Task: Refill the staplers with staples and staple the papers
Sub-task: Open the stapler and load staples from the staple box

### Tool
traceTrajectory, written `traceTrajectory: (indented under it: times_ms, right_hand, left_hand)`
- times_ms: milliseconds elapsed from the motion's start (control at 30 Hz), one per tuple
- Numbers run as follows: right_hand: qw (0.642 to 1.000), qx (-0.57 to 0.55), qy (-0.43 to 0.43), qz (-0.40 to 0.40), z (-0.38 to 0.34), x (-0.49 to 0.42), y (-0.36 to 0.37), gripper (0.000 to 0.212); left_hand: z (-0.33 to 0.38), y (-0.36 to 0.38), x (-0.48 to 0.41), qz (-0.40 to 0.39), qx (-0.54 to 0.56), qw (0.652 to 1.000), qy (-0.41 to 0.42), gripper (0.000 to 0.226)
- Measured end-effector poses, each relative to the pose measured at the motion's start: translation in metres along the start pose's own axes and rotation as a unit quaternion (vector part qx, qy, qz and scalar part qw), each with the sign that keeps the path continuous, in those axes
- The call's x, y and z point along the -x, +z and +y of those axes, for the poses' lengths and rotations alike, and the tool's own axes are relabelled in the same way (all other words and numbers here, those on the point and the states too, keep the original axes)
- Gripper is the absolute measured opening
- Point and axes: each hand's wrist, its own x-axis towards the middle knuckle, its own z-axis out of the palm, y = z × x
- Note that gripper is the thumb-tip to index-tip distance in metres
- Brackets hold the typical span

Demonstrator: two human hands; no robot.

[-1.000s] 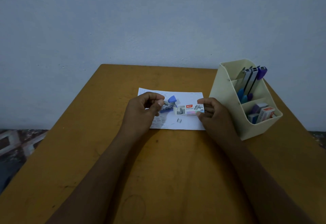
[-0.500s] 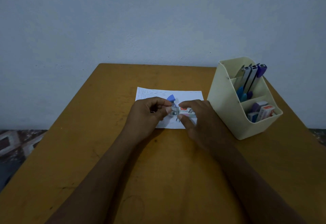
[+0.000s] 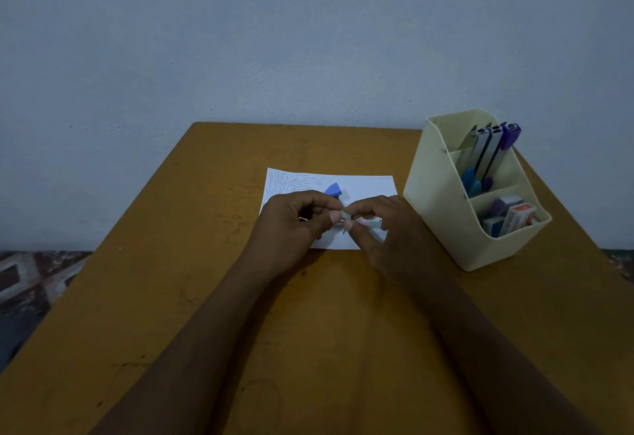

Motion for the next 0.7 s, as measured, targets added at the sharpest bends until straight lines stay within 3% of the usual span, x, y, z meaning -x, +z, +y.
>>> traceTrajectory:
  times_ms: [133, 300, 533, 700]
  right_hand:
    - [1.0, 0.005, 0.013, 0.025, 0.003, -0.002, 0.0, 0.025]
    - [0.997, 0.054, 0.041, 0.047, 0.016, -0.007, 0.0, 0.025]
    - [0.994, 0.091, 0.05, 0.033, 0.024, -0.007, 0.007, 0.026]
    - [0.994, 0.092, 0.047, 0.036, 0.026, -0.007, 0.008, 0.025]
  left_hand:
    - [-0.003, -0.001, -0.002, 0.02, -0.026, 0.999, 0.025, 0.013]
    - [-0.012, -0.009, -0.01, 0.11, -0.191, 0.974, 0.044, 0.025]
    - [-0.026, -0.012, -0.016, 0.006, -0.29, 0.957, 0.018, 0.042]
    - [-0.026, -0.008, -0.019, 0.022, -0.31, 0.95, 0.027, 0.024]
